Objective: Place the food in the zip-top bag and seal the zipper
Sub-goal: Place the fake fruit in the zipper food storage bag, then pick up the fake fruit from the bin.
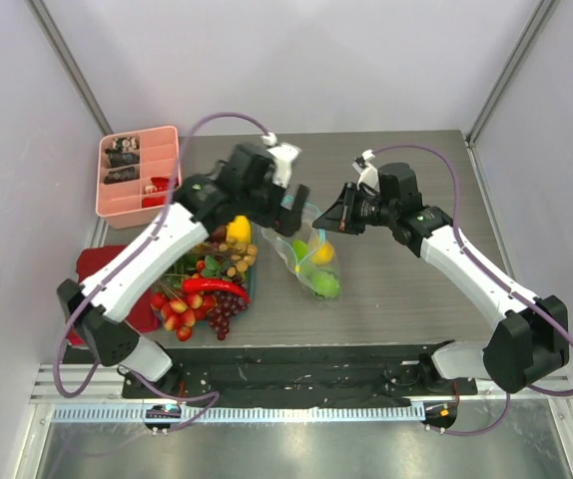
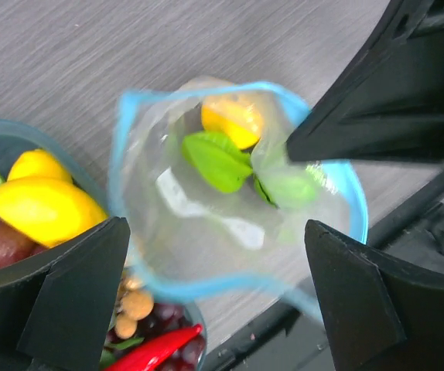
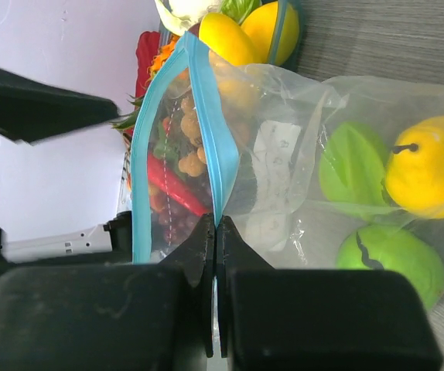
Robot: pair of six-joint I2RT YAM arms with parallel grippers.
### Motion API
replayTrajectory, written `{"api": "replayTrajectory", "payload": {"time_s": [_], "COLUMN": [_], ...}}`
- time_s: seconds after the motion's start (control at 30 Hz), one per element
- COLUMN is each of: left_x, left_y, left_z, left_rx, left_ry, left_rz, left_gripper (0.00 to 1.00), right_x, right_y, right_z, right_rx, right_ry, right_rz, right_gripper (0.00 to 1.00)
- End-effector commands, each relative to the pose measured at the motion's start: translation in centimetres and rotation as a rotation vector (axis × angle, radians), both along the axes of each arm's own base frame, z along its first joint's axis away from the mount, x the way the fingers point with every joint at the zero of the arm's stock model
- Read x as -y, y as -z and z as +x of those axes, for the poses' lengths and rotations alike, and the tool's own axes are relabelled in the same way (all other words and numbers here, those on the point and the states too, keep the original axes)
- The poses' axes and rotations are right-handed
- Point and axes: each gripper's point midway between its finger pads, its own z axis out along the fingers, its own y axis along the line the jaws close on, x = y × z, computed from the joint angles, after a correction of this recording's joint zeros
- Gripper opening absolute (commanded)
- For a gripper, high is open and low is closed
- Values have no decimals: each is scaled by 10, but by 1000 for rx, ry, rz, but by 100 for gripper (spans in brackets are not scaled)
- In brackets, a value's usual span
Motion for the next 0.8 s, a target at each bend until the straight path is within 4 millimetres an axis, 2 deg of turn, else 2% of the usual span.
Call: {"api": "replayTrajectory", "payload": {"time_s": [0.0,0.03,0.07,0.1,0.13,0.27,0.33,0.37,0.47,0.63,0.77], "left_x": [-61,-70,-93,-102,-121,-145,-145,-144,-141,-122,-120], "left_y": [-52,-55,-51,-49,-43,-7,7,22,49,76,101], "left_z": [7,8,20,23,34,55,61,68,82,98,105], "left_rx": [33,33,37,52,72,16,-29,-67,-115,-139,-153], "left_ry": [8,12,-51,-65,-154,-347,-407,-426,-470,-448,-448], "left_rz": [-163,-182,-170,-142,-81,14,13,36,57,31,64], "left_gripper": [100,100,100,100,100,100,99,99,99,96,93], "right_x": [3,3,4,4,5,5,5,6,8,10,10], "right_y": [-20,-20,-20,-19,-18,-13,-11,-10,-11,-9,-6], "right_z": [0,1,2,2,3,4,5,6,6,6,4], "right_rx": [85,89,86,85,86,72,65,65,69,71,61], "right_ry": [6,7,11,12,17,22,27,30,38,36,32], "right_rz": [8,6,5,3,1,-6,-9,-11,-12,-19,-20], "right_gripper": [1,1,1,1,1,1,1,1,1,1,1]}}
